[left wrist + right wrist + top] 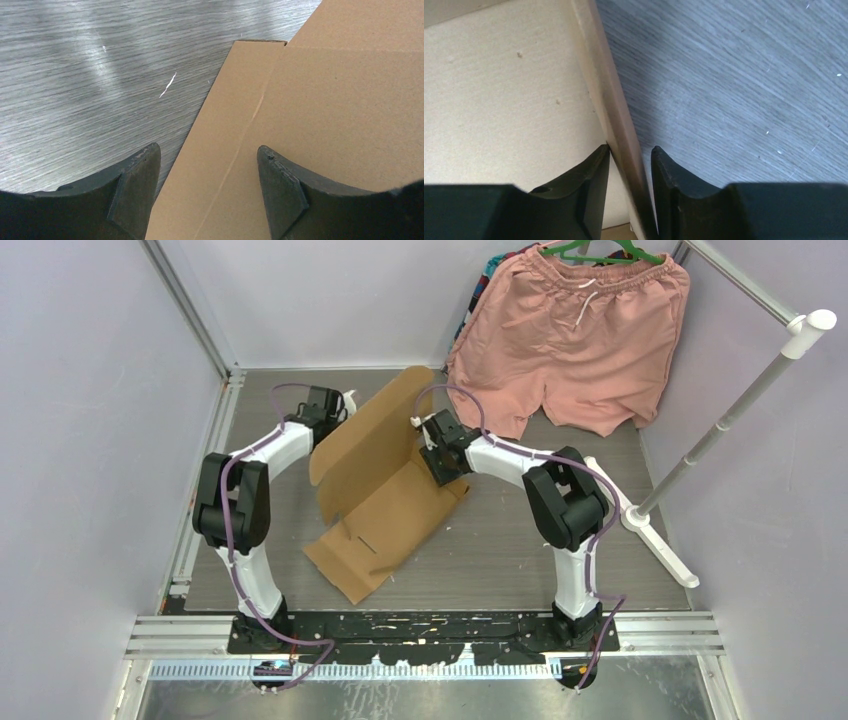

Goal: Fold the paper box

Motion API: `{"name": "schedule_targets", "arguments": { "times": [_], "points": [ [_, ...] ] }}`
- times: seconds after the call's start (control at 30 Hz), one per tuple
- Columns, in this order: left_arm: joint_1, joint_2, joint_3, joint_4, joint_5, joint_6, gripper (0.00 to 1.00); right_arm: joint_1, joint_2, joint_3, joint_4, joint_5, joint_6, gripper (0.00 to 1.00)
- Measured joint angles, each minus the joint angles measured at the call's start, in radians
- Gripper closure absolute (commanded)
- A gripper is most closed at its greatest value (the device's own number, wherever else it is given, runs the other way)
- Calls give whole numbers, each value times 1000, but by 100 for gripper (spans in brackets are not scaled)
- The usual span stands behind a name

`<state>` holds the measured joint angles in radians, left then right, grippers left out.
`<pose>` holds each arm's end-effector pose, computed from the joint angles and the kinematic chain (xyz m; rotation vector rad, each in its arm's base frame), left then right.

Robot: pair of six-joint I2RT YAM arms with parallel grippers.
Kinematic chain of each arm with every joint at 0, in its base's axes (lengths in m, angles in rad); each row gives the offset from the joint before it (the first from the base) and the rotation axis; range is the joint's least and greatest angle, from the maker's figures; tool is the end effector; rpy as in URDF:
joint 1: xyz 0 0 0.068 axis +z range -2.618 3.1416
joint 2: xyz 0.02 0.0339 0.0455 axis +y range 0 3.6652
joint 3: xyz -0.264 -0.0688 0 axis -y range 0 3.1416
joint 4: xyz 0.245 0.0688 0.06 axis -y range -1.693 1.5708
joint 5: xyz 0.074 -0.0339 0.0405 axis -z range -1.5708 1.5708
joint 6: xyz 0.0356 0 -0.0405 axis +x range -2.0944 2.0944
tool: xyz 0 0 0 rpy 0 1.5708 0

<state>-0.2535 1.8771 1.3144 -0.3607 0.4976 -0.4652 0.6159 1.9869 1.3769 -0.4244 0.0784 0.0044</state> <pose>0.3852 -0.1174 0.2013 -0.0535 2.5684 -0.9108 0.3427 0.2391 0.1697 -0.7573 2.4926 0.1212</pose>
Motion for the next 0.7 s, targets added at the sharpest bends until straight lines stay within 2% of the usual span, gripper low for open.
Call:
{"name": "schedule_targets", "arguments": {
  "times": [0.07, 0.27, 0.5, 0.7],
  "points": [
    [0, 0, 5, -3, -1, 3, 29, -2, 11, 10, 5, 6, 0, 61],
    [1, 5, 8, -3, -4, 7, 28, -2, 11, 5, 19, 15, -5, 74],
    [1, 18, 15, -2, -4, 6, 29, 4, 3, -18, 53, 60, -6, 68],
    [-1, 28, 26, -2, -4, 6, 29, 11, 2, -36, 87, 153, 1, 71]
  ]
}}
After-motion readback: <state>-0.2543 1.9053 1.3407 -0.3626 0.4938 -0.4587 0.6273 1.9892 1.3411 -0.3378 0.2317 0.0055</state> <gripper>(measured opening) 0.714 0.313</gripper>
